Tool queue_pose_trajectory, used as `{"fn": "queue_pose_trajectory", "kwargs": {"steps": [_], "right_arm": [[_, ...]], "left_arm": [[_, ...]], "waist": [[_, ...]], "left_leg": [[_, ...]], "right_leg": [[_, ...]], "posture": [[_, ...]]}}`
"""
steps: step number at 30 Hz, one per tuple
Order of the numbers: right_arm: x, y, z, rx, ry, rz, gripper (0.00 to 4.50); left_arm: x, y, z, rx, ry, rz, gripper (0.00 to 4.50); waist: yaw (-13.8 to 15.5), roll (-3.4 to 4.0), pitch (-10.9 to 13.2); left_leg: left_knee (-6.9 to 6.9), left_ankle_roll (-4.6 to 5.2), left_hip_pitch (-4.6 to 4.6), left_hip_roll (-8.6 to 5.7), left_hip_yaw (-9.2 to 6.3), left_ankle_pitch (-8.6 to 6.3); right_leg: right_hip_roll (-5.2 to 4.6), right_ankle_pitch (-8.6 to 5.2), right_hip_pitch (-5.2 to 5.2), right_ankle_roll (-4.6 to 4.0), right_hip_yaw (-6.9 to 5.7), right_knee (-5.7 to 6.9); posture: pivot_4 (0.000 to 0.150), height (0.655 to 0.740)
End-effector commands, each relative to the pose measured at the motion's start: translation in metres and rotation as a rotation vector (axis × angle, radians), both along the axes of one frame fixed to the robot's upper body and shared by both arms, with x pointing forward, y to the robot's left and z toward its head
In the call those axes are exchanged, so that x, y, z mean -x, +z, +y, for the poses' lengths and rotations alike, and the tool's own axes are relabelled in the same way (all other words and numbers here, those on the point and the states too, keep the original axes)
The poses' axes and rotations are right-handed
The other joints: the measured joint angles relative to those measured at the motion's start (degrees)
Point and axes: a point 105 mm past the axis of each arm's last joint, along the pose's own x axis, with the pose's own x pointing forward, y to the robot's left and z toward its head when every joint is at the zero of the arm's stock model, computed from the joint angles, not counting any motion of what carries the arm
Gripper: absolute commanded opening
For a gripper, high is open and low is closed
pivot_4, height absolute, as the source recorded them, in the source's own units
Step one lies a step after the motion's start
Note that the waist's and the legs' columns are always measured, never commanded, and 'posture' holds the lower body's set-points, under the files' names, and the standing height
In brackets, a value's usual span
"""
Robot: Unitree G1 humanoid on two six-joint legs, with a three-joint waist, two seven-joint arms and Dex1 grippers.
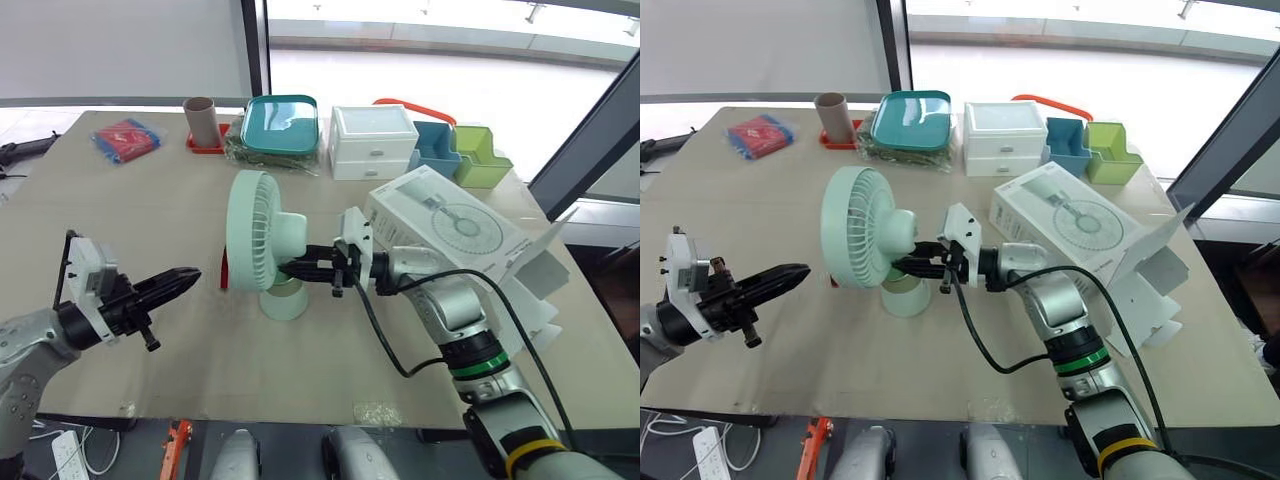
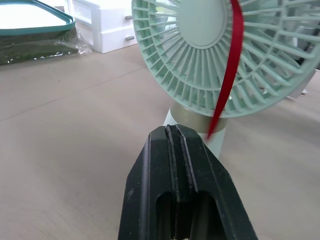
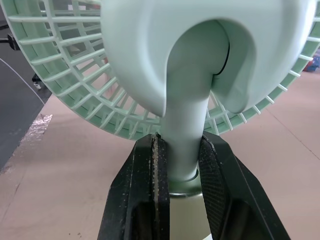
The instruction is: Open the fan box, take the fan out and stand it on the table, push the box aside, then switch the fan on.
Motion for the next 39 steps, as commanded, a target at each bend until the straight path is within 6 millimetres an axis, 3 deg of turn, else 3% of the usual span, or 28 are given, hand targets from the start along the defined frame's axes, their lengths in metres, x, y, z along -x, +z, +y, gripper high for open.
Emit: {"fn": "queue_pose_trajectory", "kwargs": {"steps": [1,4,5,6,7,12,19,21,22,23,25,31,37,39], "right_arm": [[-0.005,0.007,-0.007,0.008,-0.027,-0.032,0.59],[-0.005,0.007,-0.008,0.014,-0.027,-0.03,0.59],[-0.005,0.006,-0.008,0.016,-0.027,-0.029,1.09],[-0.005,0.006,-0.009,0.017,-0.027,-0.029,1.09],[-0.005,0.006,-0.009,0.019,-0.028,-0.03,1.68],[-0.005,0.007,-0.009,0.021,-0.034,-0.034,3.02],[-0.005,0.008,-0.008,0.02,-0.028,-0.037,3.02],[-0.005,0.008,-0.009,0.023,-0.025,-0.039,3.55],[-0.003,0.008,-0.009,0.026,-0.019,-0.039,3.55],[-0.002,0.008,-0.01,0.028,-0.013,-0.041,4.09],[0.003,0.008,-0.013,0.037,-0.002,-0.044,4.42],[0.015,0.011,-0.024,0.06,0.003,-0.055,4.42],[0.027,0.018,-0.049,0.079,-0.031,-0.05,4.42],[0.03,0.022,-0.06,0.075,-0.063,-0.046,4.42]], "left_arm": [[0.007,0.013,-0.003,0.013,-0.029,-0.043,0.37],[0.009,0.011,-0.007,0.011,-0.049,-0.04,0.37],[0.009,0.011,-0.008,0.011,-0.051,-0.04,0.57],[0.009,0.01,-0.009,0.011,-0.051,-0.039,0.57],[0.009,0.01,-0.009,0.015,-0.051,-0.035,0.72],[0.005,0.013,-0.001,-0.008,0.022,-0.058,0.72],[0.012,0.015,-0.003,0.036,-0.033,-0.031,0.72],[0.012,0.017,-0.003,0.039,-0.036,-0.037,0.72],[0.012,0.018,-0.003,0.041,-0.037,-0.041,0.72],[0.011,0.02,-0.002,0.044,-0.037,-0.05,0.72],[0.009,0.023,-0.001,0.044,-0.039,-0.061,0.72],[0.001,0.021,-0.004,0.057,-0.061,-0.071,0.72],[-0.006,0.014,-0.009,0.043,-0.075,-0.096,0.72],[-0.014,0.016,-0.005,0.041,-0.009,-0.136,0.72]], "waist": [[0.0,0.0,0.0],[0.0,0.0,0.0],[0.0,0.0,0.0],[0.0,0.0,0.0],[0.0,0.0,0.0],[0.01,0.0,0.0],[-0.05,0.0,0.0],[-0.05,0.0,0.0],[-0.05,0.0,0.0],[-0.05,0.0,0.0],[-0.05,0.0,0.0],[0.02,0.01,0.01],[0.06,0.01,0.01],[0.04,0.01,0.01]], "left_leg": [[0.0,0.0,0.0,0.0,0.0,0.0],[0.0,0.0,0.0,-0.01,0.0,0.0],[0.0,0.0,0.0,-0.01,0.0,0.0],[0.0,0.0,0.0,-0.01,0.0,0.0],[0.0,0.0,0.0,-0.01,0.01,0.0],[-0.02,0.0,0.0,0.0,0.0,0.0],[-0.04,0.0,0.01,0.01,0.01,0.0],[-0.04,0.0,0.01,0.0,0.02,0.0],[-0.04,0.0,0.01,0.0,0.02,0.0],[-0.04,0.0,0.01,0.0,0.02,0.0],[-0.04,0.0,0.01,0.0,0.02,0.0],[-0.05,0.0,-0.01,-0.03,0.02,0.0],[-0.05,0.0,0.0,-0.02,0.03,0.0],[-0.07,0.0,-0.01,-0.04,0.03,0.0]], "right_leg": [[0.0,0.0,0.0,0.0,0.0,0.0],[0.0,0.0,0.0,0.0,0.01,0.0],[0.0,0.0,0.0,0.0,0.0,0.0],[0.0,0.0,0.0,0.0,0.0,0.0],[0.0,0.0,0.01,0.0,0.01,0.0],[0.01,0.0,-0.01,0.0,0.01,0.0],[0.01,0.0,-0.02,0.0,0.01,-0.01],[0.01,0.0,-0.02,0.0,0.02,-0.01],[0.01,0.0,-0.02,0.0,0.02,-0.01],[0.01,0.0,-0.02,0.0,0.02,-0.01],[0.01,0.0,-0.02,0.0,0.02,-0.01],[-0.01,-0.01,-0.02,0.02,0.02,-0.03],[0.0,-0.02,-0.02,0.02,0.03,-0.04],[-0.01,-0.02,-0.02,0.04,0.03,-0.04]], "posture": [[0.15,0.74],[0.15,0.74],[0.15,0.74],[0.15,0.74],[0.15,0.74],[0.15,0.74],[0.15,0.74],[0.15,0.74],[0.15,0.74],[0.15,0.74],[0.15,0.74],[0.15,0.74],[0.15,0.74],[0.15,0.74]]}}
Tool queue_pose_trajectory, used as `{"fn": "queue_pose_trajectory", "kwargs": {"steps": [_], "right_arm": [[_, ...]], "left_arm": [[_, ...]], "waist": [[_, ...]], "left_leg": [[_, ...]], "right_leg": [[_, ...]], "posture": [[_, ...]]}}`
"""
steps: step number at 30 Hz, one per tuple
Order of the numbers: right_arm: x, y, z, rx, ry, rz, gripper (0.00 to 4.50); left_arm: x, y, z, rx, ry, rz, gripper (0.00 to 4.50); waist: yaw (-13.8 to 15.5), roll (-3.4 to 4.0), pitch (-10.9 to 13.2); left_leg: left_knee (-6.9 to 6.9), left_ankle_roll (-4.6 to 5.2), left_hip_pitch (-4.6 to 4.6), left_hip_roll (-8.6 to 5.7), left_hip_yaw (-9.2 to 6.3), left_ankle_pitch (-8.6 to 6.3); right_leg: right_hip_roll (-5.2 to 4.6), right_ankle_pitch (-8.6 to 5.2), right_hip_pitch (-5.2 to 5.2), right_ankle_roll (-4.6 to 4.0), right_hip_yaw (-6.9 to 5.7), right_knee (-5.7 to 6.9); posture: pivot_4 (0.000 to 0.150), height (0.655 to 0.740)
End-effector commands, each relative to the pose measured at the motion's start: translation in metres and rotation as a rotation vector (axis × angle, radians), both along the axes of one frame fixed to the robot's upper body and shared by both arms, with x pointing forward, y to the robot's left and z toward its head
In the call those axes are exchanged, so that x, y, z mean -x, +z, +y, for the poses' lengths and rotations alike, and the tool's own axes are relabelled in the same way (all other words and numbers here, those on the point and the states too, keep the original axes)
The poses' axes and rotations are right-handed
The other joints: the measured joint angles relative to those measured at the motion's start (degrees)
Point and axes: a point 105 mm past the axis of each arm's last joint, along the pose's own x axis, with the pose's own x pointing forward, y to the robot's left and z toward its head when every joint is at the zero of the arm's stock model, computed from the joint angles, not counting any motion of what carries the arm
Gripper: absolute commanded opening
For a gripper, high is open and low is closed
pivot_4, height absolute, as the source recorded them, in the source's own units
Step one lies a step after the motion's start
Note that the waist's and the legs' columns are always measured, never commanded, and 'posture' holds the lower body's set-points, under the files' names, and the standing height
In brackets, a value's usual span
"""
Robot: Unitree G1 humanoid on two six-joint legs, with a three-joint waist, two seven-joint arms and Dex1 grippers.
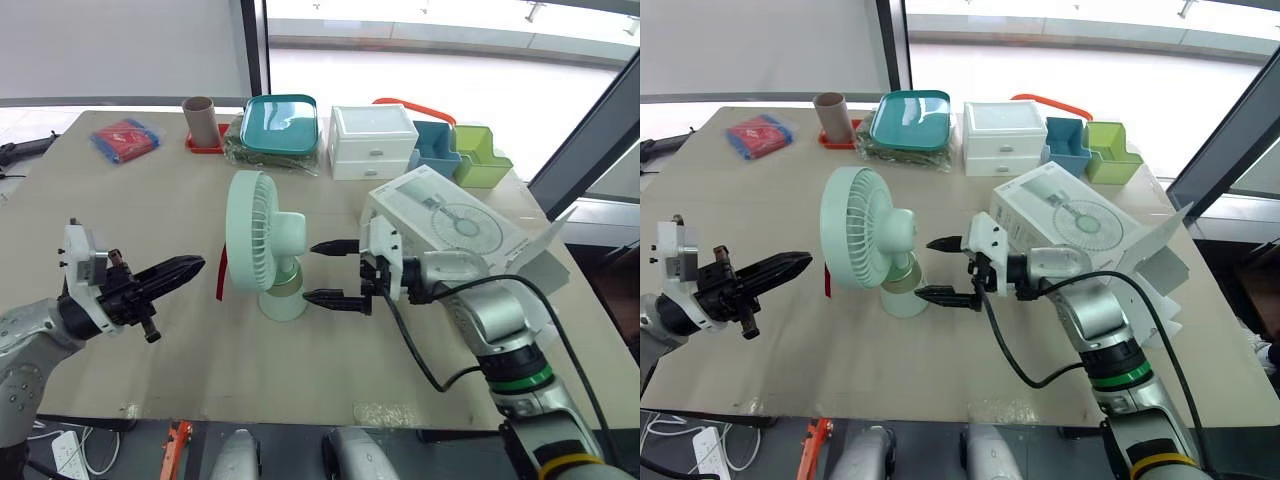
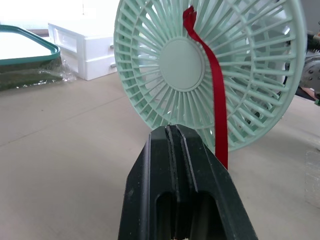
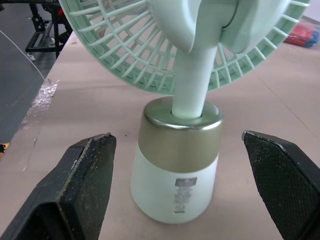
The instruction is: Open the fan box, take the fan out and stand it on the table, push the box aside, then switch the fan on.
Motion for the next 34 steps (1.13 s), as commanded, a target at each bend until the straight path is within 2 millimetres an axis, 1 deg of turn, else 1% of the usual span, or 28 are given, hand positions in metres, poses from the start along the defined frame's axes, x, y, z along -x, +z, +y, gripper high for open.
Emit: {"fn": "queue_pose_trajectory", "kwargs": {"steps": [1,3,4,6,8,11,14,16,19,20,22,26,29,34], "right_arm": [[0.012,0.023,-0.022,-0.04,-0.047,-0.043,4.42],[0.013,0.026,-0.031,-0.048,-0.094,-0.042,4.42],[0.015,0.027,-0.035,-0.053,-0.113,-0.039,4.42],[0.016,0.03,-0.044,-0.069,-0.167,-0.033,4.42],[0.017,0.032,-0.048,-0.074,-0.199,-0.029,4.42],[0.016,0.033,-0.051,-0.078,-0.237,-0.032,4.42],[0.009,0.037,-0.064,-0.118,-0.381,-0.04,4.42],[0.015,0.034,-0.067,-0.128,-0.415,-0.021,4.42],[0.023,0.023,-0.072,-0.112,-0.466,0.018,4.42],[0.025,0.019,-0.075,-0.105,-0.489,0.027,4.42],[0.026,0.014,-0.079,-0.101,-0.52,0.042,4.42],[0.024,0.011,-0.081,-0.102,-0.541,0.051,4.42],[0.023,0.008,-0.082,-0.094,-0.543,0.057,4.42],[0.019,0.008,-0.083,-0.11,-0.555,0.064,4.42]], "left_arm": [[-0.011,0.006,0.006,-0.014,0.102,-0.088,0.72],[-0.013,0.002,0.009,-0.04,0.147,-0.09,0.72],[-0.01,-0.004,0.01,-0.027,0.139,-0.035,0.72],[-0.005,-0.01,0.01,-0.02,0.121,-0.01,0.72],[-0.003,-0.01,0.01,-0.008,0.102,-0.022,0.72],[-0.005,-0.01,0.013,0.005,0.121,-0.033,0.72],[0.002,-0.02,0.016,-0.003,0.105,-0.006,0.72],[0.005,-0.022,0.018,-0.008,0.106,0.004,0.72],[-0.004,-0.019,0.029,-0.025,0.246,-0.051,0.72],[-0.004,-0.019,0.03,-0.039,0.259,-0.06,0.72],[-0.003,-0.026,0.029,-0.071,0.273,-0.036,0.72],[0.003,-0.034,0.021,-0.09,0.203,0.002,0.72],[0.001,-0.041,0.017,-0.122,0.187,0.011,0.72],[0.0,-0.041,0.009,-0.116,0.155,-0.011,0.72]], "waist": [[-0.04,-0.01,-0.01],[0.04,0.0,0.0],[-0.12,0.0,0.0],[-0.11,0.0,0.0],[-0.03,0.0,0.0],[0.01,0.0,0.0],[-0.01,-0.01,0.0],[-0.01,-0.01,0.0],[0.11,-0.01,-0.01],[0.12,-0.01,-0.01],[0.11,-0.02,-0.01],[-0.14,-0.02,-0.01],[-0.03,-0.02,-0.01],[-0.03,-0.02,-0.01]], "left_leg": [[0.0,0.0,0.0,0.0,0.0,0.0],[0.0,0.0,0.0,-0.02,0.0,0.0],[0.0,0.0,-0.01,0.0,-0.02,0.0],[0.0,0.02,0.01,0.0,0.04,-0.01],[-0.03,0.02,0.03,0.0,0.05,-0.01],[-0.01,0.01,0.02,-0.04,0.06,-0.01],[-0.01,0.01,0.03,-0.03,0.06,-0.01],[-0.05,0.02,0.02,-0.04,0.07,-0.01],[-0.08,0.03,-0.02,-0.04,0.05,-0.02],[-0.08,0.03,-0.02,-0.04,0.05,-0.02],[-0.05,0.02,0.01,-0.05,0.06,-0.01],[-0.06,0.02,0.14,-0.05,0.25,-0.01],[-0.06,0.02,0.16,-0.05,0.24,-0.01],[-0.07,0.02,0.15,-0.06,0.25,-0.01]], "right_leg": [[0.0,0.0,0.0,0.0,0.0,-0.01],[0.0,0.0,0.01,0.0,0.01,-0.01],[0.01,0.0,0.01,0.0,0.01,-0.01],[0.02,-0.01,0.0,0.01,0.07,-0.01],[0.02,-0.02,0.01,0.04,0.07,0.0],[0.0,-0.03,0.02,0.05,0.1,-0.01],[0.01,-0.03,0.02,0.05,0.11,-0.01],[0.0,-0.07,0.02,0.1,0.12,-0.01],[0.0,-0.1,-0.01,0.13,0.12,-0.03],[-0.01,-0.1,-0.01,0.13,0.13,-0.03],[-0.01,-0.09,0.04,0.12,0.15,-0.03],[0.03,-0.08,0.05,0.14,0.36,-0.02],[0.06,-0.08,0.07,0.14,0.35,-0.02],[0.05,-0.1,0.07,0.18,0.37,-0.02]], "posture": [[0.15,0.74],[0.15,0.74],[0.15,0.74],[0.15,0.74],[0.15,0.74],[0.15,0.74],[0.15,0.74],[0.15,0.74],[0.15,0.74],[0.15,0.74],[0.15,0.74],[0.15,0.74],[0.15,0.74],[0.15,0.74]]}}
